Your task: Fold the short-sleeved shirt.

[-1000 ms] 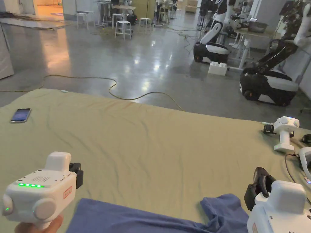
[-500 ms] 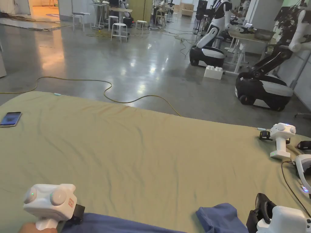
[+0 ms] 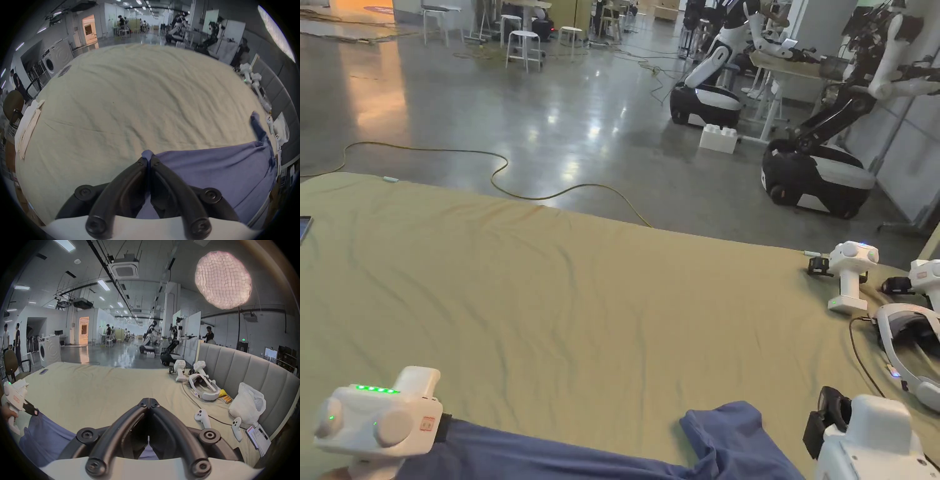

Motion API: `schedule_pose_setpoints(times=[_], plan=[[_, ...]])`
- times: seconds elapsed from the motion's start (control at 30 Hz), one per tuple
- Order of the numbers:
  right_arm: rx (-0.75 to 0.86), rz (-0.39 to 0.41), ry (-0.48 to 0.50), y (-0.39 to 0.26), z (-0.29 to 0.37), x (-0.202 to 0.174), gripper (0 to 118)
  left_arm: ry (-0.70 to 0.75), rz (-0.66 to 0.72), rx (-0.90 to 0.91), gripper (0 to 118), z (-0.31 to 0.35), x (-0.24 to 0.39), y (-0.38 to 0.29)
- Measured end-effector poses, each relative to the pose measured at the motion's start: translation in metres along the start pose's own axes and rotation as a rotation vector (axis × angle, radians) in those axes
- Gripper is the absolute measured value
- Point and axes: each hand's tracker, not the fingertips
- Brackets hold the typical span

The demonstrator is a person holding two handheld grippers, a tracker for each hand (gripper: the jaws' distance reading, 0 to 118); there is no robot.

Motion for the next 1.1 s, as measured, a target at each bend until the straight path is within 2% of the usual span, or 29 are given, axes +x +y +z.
schedule_pose_setpoints(times=[0.17,0.3,0.4,0.43,0.57,0.67,0.73,0.8,0.83,0.9,0.97,1.03,1.1], plan=[[-0.237,0.020,-0.026,-0.007,-0.064,0.020,2,-0.027,-0.005,0.089,4,0.036,-0.002,-0.015],[-0.479,0.017,0.019,-0.030,-0.120,0.035,43,-0.021,-0.016,0.120,4,0.055,0.002,-0.022],[-0.668,0.055,0.063,-0.056,-0.156,0.044,59,-0.024,-0.015,0.136,4,0.060,0.004,-0.023],[-0.706,0.066,0.066,-0.065,-0.164,0.045,64,-0.026,-0.011,0.139,4,0.061,0.004,-0.024],[-0.843,0.094,0.098,-0.094,-0.190,0.051,64,-0.028,0.002,0.138,4,0.061,0.007,-0.024],[-0.903,0.055,0.113,-0.106,-0.189,0.046,64,-0.026,0.003,0.131,4,0.058,0.009,-0.025],[-0.870,0.019,0.099,-0.102,-0.181,0.043,60,-0.021,0.000,0.120,4,0.058,0.011,-0.026],[-0.856,0.016,0.093,-0.099,-0.170,0.037,58,-0.026,0.002,0.109,4,0.056,0.011,-0.028],[-0.848,0.019,0.104,-0.099,-0.166,0.034,47,-0.026,0.002,0.109,4,0.055,0.011,-0.028],[-0.833,0.035,0.136,-0.098,-0.170,0.038,1,-0.027,0.005,0.103,4,0.050,0.010,-0.028],[-0.832,0.028,0.155,-0.096,-0.161,0.039,1,-0.035,0.008,0.099,4,0.049,0.008,-0.027],[-0.744,0.068,0.150,-0.088,-0.154,0.045,0,-0.032,0.009,0.095,4,0.049,0.007,-0.024],[-0.691,0.030,0.155,-0.072,-0.138,0.053,0,-0.035,0.004,0.103,4,0.053,0.003,-0.020]])
